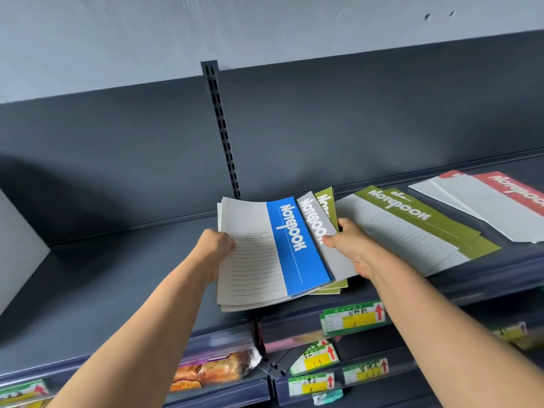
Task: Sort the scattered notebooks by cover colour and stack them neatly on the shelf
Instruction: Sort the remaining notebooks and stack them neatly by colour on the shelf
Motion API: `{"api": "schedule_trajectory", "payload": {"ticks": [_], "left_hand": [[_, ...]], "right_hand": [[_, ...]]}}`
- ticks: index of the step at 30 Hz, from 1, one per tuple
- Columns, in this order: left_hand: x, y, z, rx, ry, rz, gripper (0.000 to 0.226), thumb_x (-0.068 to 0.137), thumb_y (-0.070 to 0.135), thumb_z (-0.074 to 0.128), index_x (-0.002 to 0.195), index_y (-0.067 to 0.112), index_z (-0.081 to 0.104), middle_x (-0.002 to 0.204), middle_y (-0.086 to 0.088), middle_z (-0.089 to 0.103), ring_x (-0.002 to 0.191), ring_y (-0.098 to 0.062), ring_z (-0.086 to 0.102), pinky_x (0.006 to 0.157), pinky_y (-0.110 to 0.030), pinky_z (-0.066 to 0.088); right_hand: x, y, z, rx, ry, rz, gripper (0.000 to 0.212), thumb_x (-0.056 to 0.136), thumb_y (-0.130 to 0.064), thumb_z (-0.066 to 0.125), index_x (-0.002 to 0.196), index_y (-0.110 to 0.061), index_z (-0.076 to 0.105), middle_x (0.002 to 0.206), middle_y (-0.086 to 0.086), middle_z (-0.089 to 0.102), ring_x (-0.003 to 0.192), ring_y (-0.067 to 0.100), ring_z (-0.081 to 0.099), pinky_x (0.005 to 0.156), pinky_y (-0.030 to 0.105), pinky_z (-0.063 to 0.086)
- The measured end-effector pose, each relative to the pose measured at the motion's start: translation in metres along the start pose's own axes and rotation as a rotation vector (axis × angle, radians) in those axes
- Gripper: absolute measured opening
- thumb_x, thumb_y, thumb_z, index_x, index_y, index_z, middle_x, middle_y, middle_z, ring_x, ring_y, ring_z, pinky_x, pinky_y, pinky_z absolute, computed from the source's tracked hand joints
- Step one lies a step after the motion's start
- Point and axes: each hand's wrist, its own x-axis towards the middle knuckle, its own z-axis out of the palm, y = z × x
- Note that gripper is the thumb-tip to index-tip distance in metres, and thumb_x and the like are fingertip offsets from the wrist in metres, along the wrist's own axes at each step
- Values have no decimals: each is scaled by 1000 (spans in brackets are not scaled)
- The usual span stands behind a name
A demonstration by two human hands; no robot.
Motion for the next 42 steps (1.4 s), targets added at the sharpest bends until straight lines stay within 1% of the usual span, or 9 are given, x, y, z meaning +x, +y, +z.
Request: {"api": "schedule_trajectory", "payload": {"ticks": [6, 14, 18, 22, 26, 32, 36, 39, 42], "left_hand": [[-30, 36, 36, -144, 3, 155, 11, 87, -8, 50, 92, 1, 54, 87, -19, 62, 74, -31, 61, 72, -44, 53], [-71, 82, 109, -333, -22, 207, 25, 88, -8, 53, 112, 0, 55, 99, -18, 65, 84, -34, 64, 79, -52, 55], [-94, 92, 177, -352, -262, 189, 15, 90, -10, 49, 91, 3, 58, 85, -13, 66, 71, -26, 65, 67, -40, 57], [-117, 91, 247, -330, -563, 199, 22, 91, -6, 51, 112, 0, 55, 97, -17, 67, 77, -28, 66, 69, -41, 59], [-169, 77, 321, -300, -870, 200, 19, 91, -8, 50, 106, 1, 57, 92, -16, 68, 73, -25, 67, 64, -36, 60], [-293, 41, 402, -105, -1297, 228, 18, 92, -10, 47, 93, 1, 62, 88, -15, 67, 67, -24, 65, 68, -35, 55], [-387, 21, 429, -41, -1538, 247, 21, 92, -9, 49, 83, 4, 64, 64, -4, 71, 54, -17, 67, 54, -29, 57], [-462, 6, 443, 32, -1701, 344, 26, 85, -14, 55, 82, 10, 65, 68, 0, 72, 64, -18, 67, 65, -32, 58], [-545, -13, 460, 119, -1803, 440, 30, 81, -17, 56, 89, 11, 63, 80, 0, 73, 65, -12, 68, 59, -28, 58]], "right_hand": [[5, 4, -70, 88, 46, -83, 41, 95, -7, 55, 132, -21, 43, 114, 4, 58, 84, 18, 58, 60, 27, 44], [-8, 25, -177, 178, 292, -229, 42, 89, -6, 61, 123, -28, 50, 114, -4, 64, 104, 22, 62, 92, 42, 50], [-52, 52, -230, 187, 488, -231, 45, 90, -2, 58, 128, -24, 50, 114, -4, 65, 102, 17, 62, 93, 36, 48], [-122, 90, -267, 309, 749, -209, 46, 89, 6, 54, 125, -24, 50, 97, -7, 66, 84, 8, 61, 77, 23, 47], [-206, 137, -291, 377, 1013, -119, 41, 89, 4, 55, 120, -23, 52, 98, -4, 68, 87, 17, 65, 81, 34, 52], [-356, 196, -304, 421, 1409, 43, 39, 91, -1, 55, 119, -28, 51, 110, 3, 67, 93, 23, 66, 80, 42, 56], [-445, 226, -311, 523, 1624, 29, 41, 93, 2, 52, 126, -22, 51, 103, 7, 69, 69, 15, 68, 51, 24, 50], [-506, 244, -321, 540, 1779, -20, 40, 91, 8, 50, 119, -20, 52, 90, 3, 67, 54, 4, 66, 44, 17, 48], [-571, 268, -337, 544, 1905, -32, 38, 91, 8, 51, 112, -25, 51, 91, -1, 66, 68, 14, 67, 51, 24, 53]]}}
